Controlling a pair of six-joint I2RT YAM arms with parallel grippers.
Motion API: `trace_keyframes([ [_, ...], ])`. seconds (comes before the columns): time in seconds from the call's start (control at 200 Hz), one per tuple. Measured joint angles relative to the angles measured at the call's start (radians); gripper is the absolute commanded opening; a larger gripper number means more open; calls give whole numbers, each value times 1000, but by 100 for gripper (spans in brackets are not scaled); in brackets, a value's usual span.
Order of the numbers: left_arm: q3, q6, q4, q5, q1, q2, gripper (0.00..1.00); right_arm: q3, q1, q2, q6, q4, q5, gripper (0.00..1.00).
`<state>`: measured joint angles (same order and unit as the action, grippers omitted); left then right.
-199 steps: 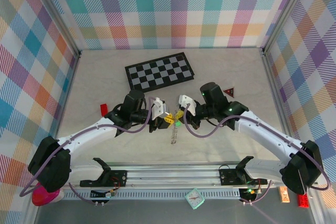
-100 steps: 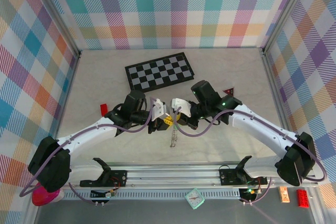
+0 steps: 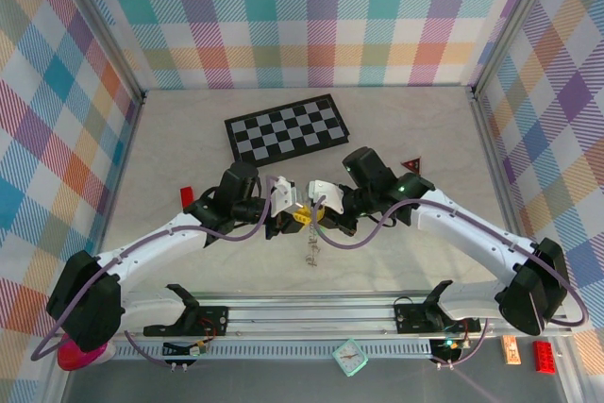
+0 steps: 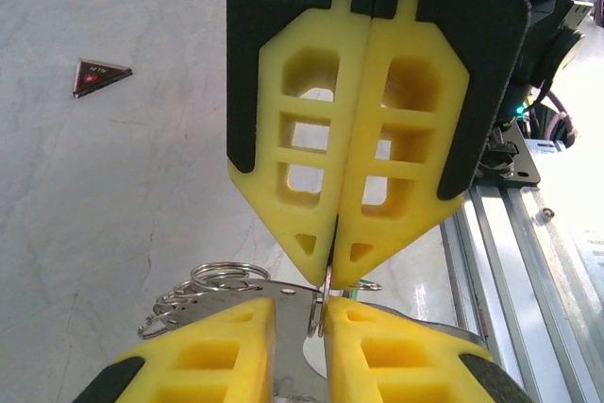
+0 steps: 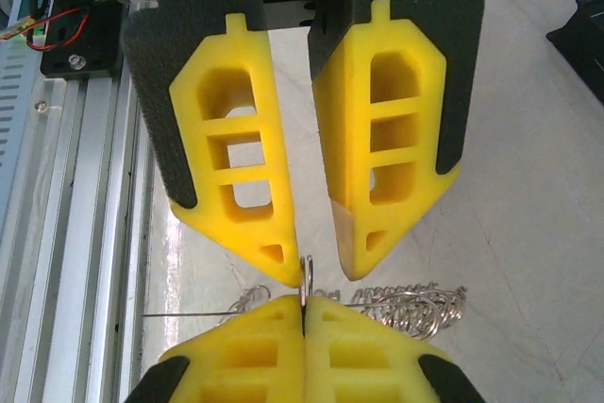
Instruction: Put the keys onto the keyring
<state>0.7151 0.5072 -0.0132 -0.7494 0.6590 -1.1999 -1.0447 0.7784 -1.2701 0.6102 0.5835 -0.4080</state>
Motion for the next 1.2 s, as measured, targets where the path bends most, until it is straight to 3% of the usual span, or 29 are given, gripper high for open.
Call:
trace_keyframes([
  [0.445,0,10,2,-13,0,0,9,0,-1,3,-15,-22,-23,0],
  [0.68,0,10,8,-23,0,0,0,10,-7,5,-42,-43,-32,0],
  [0.775,0,2,10,-27,0,0,0,49,-17,24,-73,-87,-48,20],
  [0.86,-9,-23,-26,-35,1,0,0,106,-43,69,-121,-152,-66,29],
  [1.05,-87,-129,-175,-49,1,0,0,258,-111,209,-236,-302,-111,29],
  [1.2,-126,-195,-274,-64,1,-2,0,309,-117,232,-294,-382,-129,27],
])
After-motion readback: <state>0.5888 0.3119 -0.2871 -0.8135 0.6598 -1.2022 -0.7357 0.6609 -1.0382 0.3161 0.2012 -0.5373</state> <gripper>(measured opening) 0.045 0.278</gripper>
